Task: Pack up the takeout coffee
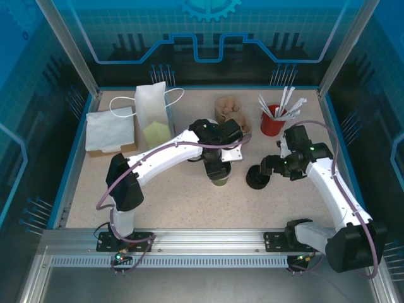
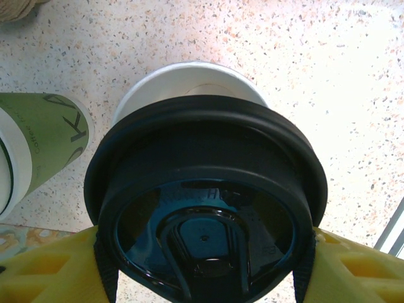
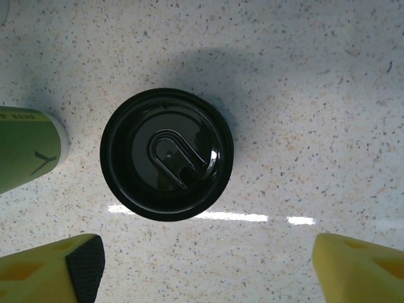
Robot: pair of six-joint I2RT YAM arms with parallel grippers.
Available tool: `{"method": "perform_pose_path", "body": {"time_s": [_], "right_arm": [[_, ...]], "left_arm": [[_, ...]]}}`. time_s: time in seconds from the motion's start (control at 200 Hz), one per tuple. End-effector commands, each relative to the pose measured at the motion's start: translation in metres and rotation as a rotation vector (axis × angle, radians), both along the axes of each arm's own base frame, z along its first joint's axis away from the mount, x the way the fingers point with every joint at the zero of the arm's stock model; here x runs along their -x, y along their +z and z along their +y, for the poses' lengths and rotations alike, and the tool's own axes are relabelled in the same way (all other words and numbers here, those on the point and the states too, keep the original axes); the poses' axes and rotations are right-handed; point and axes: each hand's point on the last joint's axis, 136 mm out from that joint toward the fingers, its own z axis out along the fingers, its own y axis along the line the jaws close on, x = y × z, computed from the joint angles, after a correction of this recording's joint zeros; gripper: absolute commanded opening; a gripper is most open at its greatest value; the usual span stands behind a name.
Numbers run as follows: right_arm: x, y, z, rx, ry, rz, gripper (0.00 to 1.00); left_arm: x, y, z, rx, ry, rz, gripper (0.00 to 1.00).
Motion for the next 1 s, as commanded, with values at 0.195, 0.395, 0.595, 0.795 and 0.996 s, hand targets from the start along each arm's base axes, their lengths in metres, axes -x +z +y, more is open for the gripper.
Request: {"method": "perform_pose_path", "body": {"time_s": [0.195,0.395,0.595,0.795,0.996], "right_arm": [[-0.002,0.002,-0.003,-0.021,-0.007,-0.035,0.95],[-0.002,0.002,-0.004,-0.021,-0.008,-0.037,0.95],[-0.002,0.001,-0.004,-0.024,-0.004,-0.036,0.95],[-0.001,0.001,-0.003,-0.025,0.0,-0.038,0.95],[-0.001,0.001,-0.003,-0.027,0.002,-0.035,0.95]], "left_arm": [[-0.001,-0.003,-0.001,-0.052,-0.039,0.015,0.64],[-0.002,-0.009,-0.004,-0.063,-0.04,0.027,0.64],[-0.002,-0.012,-0.006,-0.062,-0.04,0.039,0.65],[-0.002,-0.016,-0.007,-0.069,-0.044,0.049,0.65],[-0.003,-0.022,-0.01,-0.072,-0.046,0.054,0.65]]}}
